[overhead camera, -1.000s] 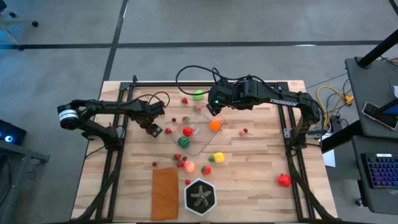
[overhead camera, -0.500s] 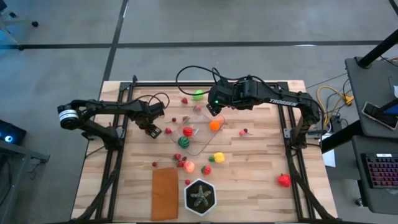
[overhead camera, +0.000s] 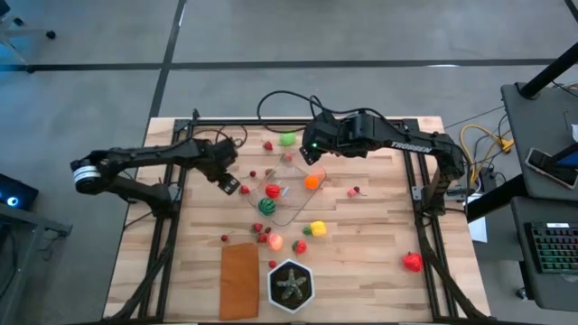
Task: Pick and placing Produce into tupperware
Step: Put the red strawberry into the transparent bin
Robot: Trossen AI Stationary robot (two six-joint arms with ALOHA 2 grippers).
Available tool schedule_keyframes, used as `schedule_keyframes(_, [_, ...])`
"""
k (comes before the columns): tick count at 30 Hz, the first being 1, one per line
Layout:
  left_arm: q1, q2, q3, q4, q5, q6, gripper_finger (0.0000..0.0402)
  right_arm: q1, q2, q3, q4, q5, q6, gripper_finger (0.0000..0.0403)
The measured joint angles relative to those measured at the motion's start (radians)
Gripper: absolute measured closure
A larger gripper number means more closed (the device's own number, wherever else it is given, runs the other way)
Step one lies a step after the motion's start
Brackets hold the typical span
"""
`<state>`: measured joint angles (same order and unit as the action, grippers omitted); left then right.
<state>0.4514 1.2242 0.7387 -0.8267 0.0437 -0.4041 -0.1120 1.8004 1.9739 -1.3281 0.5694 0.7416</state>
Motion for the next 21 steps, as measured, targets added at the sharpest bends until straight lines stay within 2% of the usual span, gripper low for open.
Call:
schedule_keyframes(5, [-0.024, -0.103, 0.062, 0.101, 0.038, 0.018, 0.0268, -0.022, -0.002, 0.0, 0.0, 0.0, 0.008, 0.0035])
schedule_keyframes(10, [-0.048, -0.14, 0.103, 0.174, 0.078, 0.007, 0.0268, -0.035, -0.014, 0.0, 0.0, 0.0, 0.02, 0.0035])
schedule_keyframes(17, [-0.101, -0.089, 0.109, 0.314, 0.167, -0.008, 0.0268, -0.045, -0.062, 0.0, -0.005, 0.011, 0.028, 0.0035])
schedule_keyframes(21, [-0.153, -0.005, 0.14, 0.365, 0.169, -0.009, 0.0268, -0.046, -0.094, 0.0, -0.021, 0.025, 0.026, 0.0035])
